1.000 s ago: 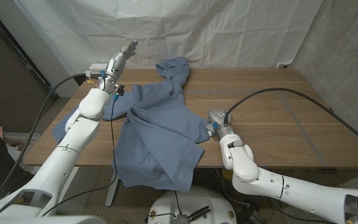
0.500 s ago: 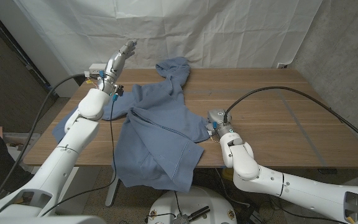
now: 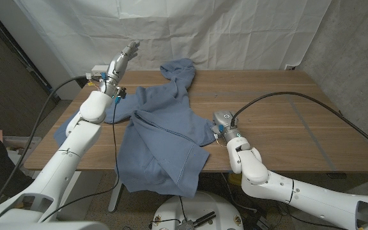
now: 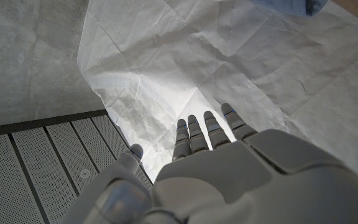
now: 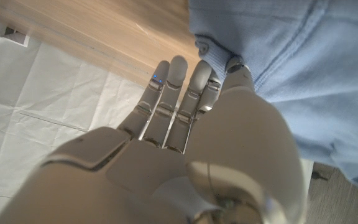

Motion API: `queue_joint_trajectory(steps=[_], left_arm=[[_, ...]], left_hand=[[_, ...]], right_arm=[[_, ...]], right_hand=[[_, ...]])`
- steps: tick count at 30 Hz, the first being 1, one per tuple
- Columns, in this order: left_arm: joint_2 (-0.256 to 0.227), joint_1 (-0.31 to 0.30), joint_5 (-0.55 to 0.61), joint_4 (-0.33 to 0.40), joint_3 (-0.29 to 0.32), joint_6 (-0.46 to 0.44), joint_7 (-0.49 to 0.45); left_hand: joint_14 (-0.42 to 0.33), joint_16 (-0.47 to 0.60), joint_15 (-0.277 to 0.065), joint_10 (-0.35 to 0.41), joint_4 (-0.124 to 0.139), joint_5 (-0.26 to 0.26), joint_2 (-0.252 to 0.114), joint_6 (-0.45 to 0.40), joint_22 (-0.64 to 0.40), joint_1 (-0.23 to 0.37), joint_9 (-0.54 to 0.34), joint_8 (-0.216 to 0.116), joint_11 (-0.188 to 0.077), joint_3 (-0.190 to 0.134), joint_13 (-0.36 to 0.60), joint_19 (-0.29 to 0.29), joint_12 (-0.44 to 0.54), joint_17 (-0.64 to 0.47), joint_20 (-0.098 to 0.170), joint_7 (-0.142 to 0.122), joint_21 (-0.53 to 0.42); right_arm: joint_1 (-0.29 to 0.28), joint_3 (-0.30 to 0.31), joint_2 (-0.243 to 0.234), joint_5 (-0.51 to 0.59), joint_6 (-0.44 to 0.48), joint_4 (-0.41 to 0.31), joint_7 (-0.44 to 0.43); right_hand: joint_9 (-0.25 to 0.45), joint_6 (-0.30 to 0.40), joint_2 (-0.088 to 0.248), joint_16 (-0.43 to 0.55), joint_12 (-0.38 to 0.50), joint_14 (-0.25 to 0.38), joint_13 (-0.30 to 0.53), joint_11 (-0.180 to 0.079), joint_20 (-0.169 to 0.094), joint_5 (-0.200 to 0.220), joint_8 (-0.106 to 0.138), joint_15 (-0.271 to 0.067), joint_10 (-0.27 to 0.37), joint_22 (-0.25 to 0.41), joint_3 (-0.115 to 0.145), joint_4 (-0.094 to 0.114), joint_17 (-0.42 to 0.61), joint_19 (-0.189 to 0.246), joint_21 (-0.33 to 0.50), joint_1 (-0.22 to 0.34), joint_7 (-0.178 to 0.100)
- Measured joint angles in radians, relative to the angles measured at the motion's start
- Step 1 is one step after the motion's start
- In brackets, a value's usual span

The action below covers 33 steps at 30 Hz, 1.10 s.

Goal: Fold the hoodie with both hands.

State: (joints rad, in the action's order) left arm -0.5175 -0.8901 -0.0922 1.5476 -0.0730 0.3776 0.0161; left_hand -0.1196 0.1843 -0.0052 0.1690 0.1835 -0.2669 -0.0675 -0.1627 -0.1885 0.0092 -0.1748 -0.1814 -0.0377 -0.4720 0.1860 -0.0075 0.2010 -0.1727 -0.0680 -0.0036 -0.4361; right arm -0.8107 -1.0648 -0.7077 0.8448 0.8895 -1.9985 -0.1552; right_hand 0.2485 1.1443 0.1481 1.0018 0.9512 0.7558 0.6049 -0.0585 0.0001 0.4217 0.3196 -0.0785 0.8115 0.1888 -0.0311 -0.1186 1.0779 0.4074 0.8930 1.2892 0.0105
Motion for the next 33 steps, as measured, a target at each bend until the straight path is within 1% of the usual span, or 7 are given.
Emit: queue_joint_trajectory(steps=[4, 9, 16, 18, 19, 28, 33], left_arm=[[0.000, 0.001, 0.000, -0.004, -0.002, 0.000, 0.002], [0.000, 0.001, -0.002, -0.008, -0.005, 0.000, 0.005], [0.002, -0.001, -0.006, -0.009, -0.006, 0.002, 0.006], [0.002, -0.003, -0.006, -0.009, -0.006, 0.002, 0.006], [0.003, -0.004, -0.012, -0.010, -0.006, 0.006, 0.008], [0.008, -0.010, -0.034, -0.018, -0.006, 0.026, 0.020], [0.008, -0.019, -0.042, -0.018, -0.003, 0.036, 0.022]], left_hand=[[0.000, 0.000, 0.000, 0.000, 0.000, 0.000, 0.000, 0.000, 0.000, 0.000, 0.000, 0.000, 0.000, 0.000, 0.000, 0.000, 0.000, 0.000, 0.000, 0.000, 0.000], [0.000, 0.000, 0.000, 0.000, 0.000, 0.000, 0.000, 0.000, 0.000, 0.000, 0.000, 0.000, 0.000, 0.000, 0.000, 0.000, 0.000, 0.000, 0.000, 0.000, 0.000], [0.000, 0.000, 0.000, 0.000, 0.000, 0.000, 0.000, 0.000, 0.000, 0.000, 0.000, 0.000, 0.000, 0.000, 0.000, 0.000, 0.000, 0.000, 0.000, 0.000, 0.004], [0.000, 0.000, 0.000, 0.000, 0.000, 0.000, 0.000, 0.000, 0.000, 0.000, 0.000, 0.000, 0.000, 0.000, 0.000, 0.000, 0.000, 0.000, 0.000, 0.000, 0.004], [0.000, 0.000, 0.000, 0.000, 0.000, 0.000, 0.000, 0.000, 0.000, 0.000, 0.000, 0.000, 0.000, 0.000, 0.000, 0.000, 0.000, 0.000, 0.000, 0.000, 0.004], [0.000, 0.000, 0.000, 0.000, 0.000, 0.000, 0.000, 0.000, 0.000, 0.000, 0.000, 0.000, 0.000, 0.000, 0.000, 0.000, 0.000, 0.000, 0.000, 0.000, 0.004], [0.000, 0.000, 0.000, 0.000, 0.000, 0.000, 0.000, 0.000, 0.000, 0.000, 0.000, 0.000, 0.000, 0.000, 0.000, 0.000, 0.000, 0.000, 0.000, 0.000, 0.004]], right_arm=[[-0.039, 0.079, 0.009, -0.099, -0.070, -0.018, -0.070], [-0.112, 0.250, 0.037, -0.260, -0.181, -0.038, -0.124], [-0.161, 0.395, 0.077, -0.494, -0.323, -0.030, -0.116], [-0.161, 0.395, 0.077, -0.539, -0.346, -0.030, -0.106], [-0.172, 0.446, 0.098, -0.589, -0.373, -0.012, -0.092], [-0.159, 0.536, 0.168, -0.825, -0.496, 0.062, 0.024], [-0.132, 0.550, 0.206, -0.882, -0.544, 0.106, 0.071]], right_hand=[[0.000, 0.005, 0.000, -0.012, 0.000, 0.000, 0.000, 0.014, 0.009, 0.000, 0.000, 0.000, 0.004, 0.000, 0.000, 0.000, 0.008, 0.009, 0.007, 0.000, 0.005], [0.000, 0.007, 0.004, -0.019, 0.008, 0.000, 0.009, 0.032, 0.020, 0.008, 0.000, 0.000, 0.000, 0.000, 0.008, 0.000, 0.021, 0.004, 0.007, 0.004, 0.007], [0.000, 0.012, 0.004, -0.026, 0.008, 0.000, 0.014, 0.044, 0.032, 0.008, 0.001, 0.000, -0.002, 0.000, 0.016, -0.002, 0.044, 0.003, 0.013, 0.004, 0.013], [0.000, 0.010, 0.004, -0.026, 0.008, 0.000, 0.018, 0.049, 0.038, 0.008, 0.001, 0.000, 0.002, 0.000, 0.021, -0.002, 0.049, 0.004, 0.017, 0.004, 0.015], [0.000, 0.008, 0.004, -0.026, 0.008, 0.000, 0.019, 0.053, 0.040, 0.008, 0.001, 0.000, 0.000, 0.000, 0.022, -0.003, 0.051, 0.002, 0.019, 0.004, 0.016], [0.000, 0.006, 0.004, -0.013, 0.008, 0.006, 0.033, 0.055, 0.047, 0.013, 0.001, -0.006, -0.002, 0.000, 0.031, -0.003, 0.064, -0.004, 0.024, 0.004, 0.030], [0.000, 0.001, 0.012, -0.007, 0.008, 0.006, 0.037, 0.055, 0.050, 0.013, 0.002, -0.006, -0.002, 0.000, 0.031, -0.003, 0.064, -0.001, 0.028, 0.015, 0.039]])
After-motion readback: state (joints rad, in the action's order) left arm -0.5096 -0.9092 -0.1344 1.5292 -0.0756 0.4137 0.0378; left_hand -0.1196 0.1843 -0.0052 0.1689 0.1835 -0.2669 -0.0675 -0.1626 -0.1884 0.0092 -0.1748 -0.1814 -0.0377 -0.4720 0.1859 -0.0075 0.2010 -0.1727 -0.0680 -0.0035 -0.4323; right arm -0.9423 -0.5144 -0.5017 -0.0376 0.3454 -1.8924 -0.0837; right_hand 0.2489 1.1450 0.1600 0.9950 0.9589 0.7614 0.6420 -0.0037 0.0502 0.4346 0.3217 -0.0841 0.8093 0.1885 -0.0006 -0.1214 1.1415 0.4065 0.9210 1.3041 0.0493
